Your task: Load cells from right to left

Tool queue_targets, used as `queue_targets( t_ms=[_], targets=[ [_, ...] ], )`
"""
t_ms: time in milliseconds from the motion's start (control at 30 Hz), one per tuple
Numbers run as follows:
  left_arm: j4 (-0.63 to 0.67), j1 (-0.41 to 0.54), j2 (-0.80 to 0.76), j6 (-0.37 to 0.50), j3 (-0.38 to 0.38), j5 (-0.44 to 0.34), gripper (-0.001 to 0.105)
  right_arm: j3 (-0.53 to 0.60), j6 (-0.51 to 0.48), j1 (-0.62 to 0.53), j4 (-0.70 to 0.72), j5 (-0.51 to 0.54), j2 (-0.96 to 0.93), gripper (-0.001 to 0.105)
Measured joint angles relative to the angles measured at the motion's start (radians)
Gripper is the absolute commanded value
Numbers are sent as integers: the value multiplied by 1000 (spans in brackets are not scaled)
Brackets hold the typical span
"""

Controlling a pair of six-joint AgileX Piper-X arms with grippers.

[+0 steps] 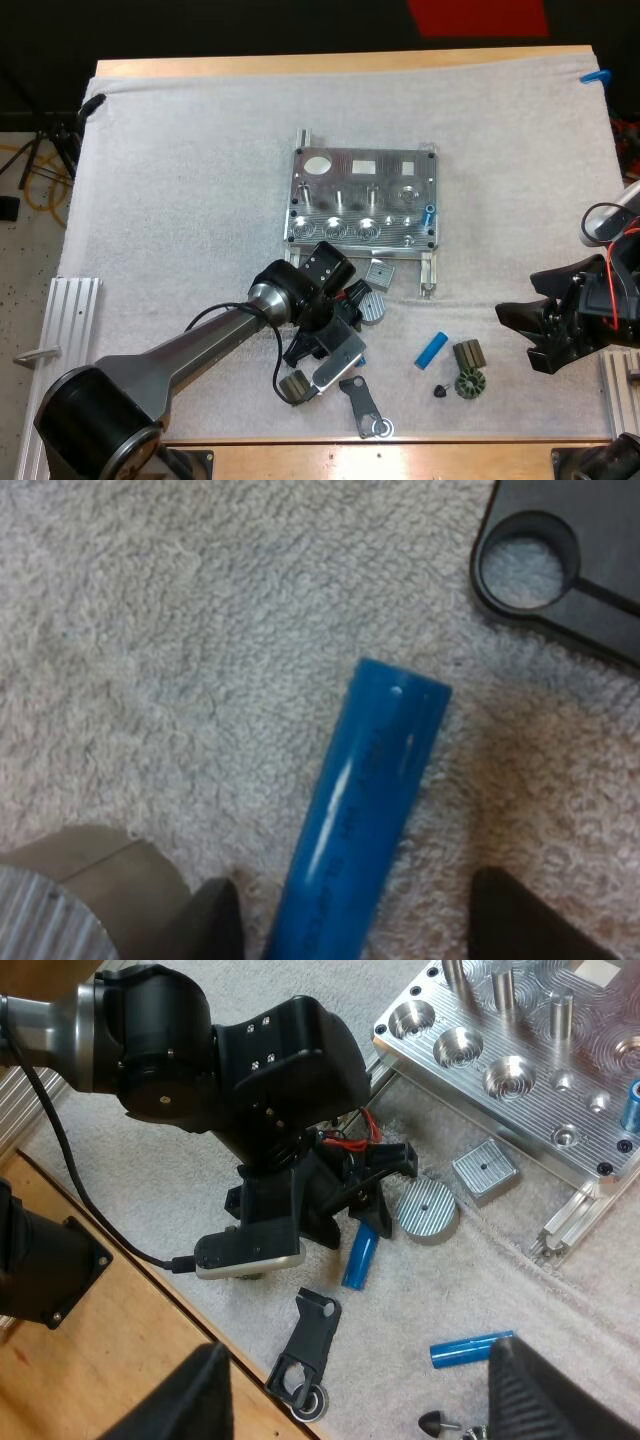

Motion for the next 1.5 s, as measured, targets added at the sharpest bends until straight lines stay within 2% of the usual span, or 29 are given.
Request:
queue_targets(
  t_ms=[33, 67, 133, 233, 367, 467, 700, 867, 933, 1033, 1167, 1267, 1500],
  targets=[
    [0, 0, 0, 0, 0, 0, 35, 0, -2, 0, 0, 0, 0, 55],
    [0, 0, 0, 0, 0, 0, 33, 0, -2, 0, 0, 0, 0, 55],
    [0, 0, 0, 0, 0, 0, 18, 0, -2, 0, 0, 0, 0, 55],
    [9, 0, 0, 0, 0, 0, 8, 0, -2, 0, 0, 0, 0, 55],
    [46, 0, 0, -4, 0, 0, 7, 0, -13, 0, 0, 0, 0, 55],
    [81, 0, -10, -41, 0, 2, 7, 0, -20, 0, 0, 10, 0, 55],
    [109, 0, -139, -214, 3, 1, 7, 0, -22, 0, 0, 39, 0, 55],
    [112, 0, -236, -330, 3, 1, 7, 0, 54, 0, -8, 63, 0, 55],
    [112, 0, -284, -409, 3, 1, 7, 0, 79, 0, -19, 64, 0, 55],
    [112, 0, -348, -481, 3, 1, 7, 6, 127, 0, -51, 60, 0, 55],
    [112, 0, -431, -501, 3, 1, 7, 57, 179, 0, -115, -8, -3, 55],
    [112, 0, -493, -503, 3, 1, 7, 133, 235, 0, -178, -78, -3, 55],
    [112, 0, -622, -571, 3, 1, 7, 314, 377, 0, -380, -263, 0, 55]
  ],
)
